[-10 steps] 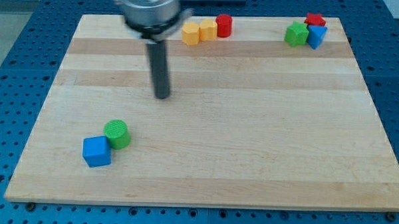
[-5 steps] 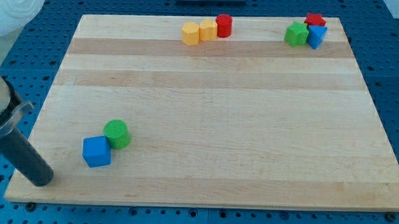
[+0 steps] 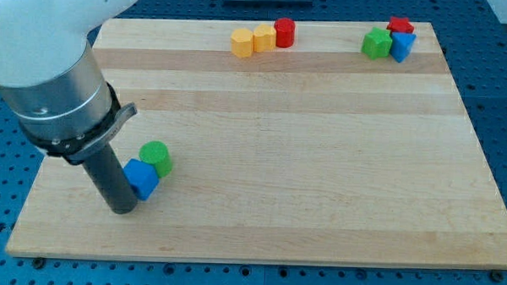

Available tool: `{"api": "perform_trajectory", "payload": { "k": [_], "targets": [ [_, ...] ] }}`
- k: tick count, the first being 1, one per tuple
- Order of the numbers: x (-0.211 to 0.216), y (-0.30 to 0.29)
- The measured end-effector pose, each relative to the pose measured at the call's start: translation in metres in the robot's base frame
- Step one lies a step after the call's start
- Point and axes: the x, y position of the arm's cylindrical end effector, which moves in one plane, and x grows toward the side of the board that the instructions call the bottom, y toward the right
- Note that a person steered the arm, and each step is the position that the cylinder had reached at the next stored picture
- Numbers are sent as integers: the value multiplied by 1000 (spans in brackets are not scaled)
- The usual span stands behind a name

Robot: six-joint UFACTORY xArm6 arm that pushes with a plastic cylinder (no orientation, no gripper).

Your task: Slide the blue cube and green circle bit a up

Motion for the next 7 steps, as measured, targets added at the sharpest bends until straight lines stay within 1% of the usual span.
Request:
{"api": "perform_trajectory", "payload": {
  "k": [1, 5, 7],
  "targets": [
    [-12, 0],
    [-17, 0],
    [-40, 0]
  ]
}}
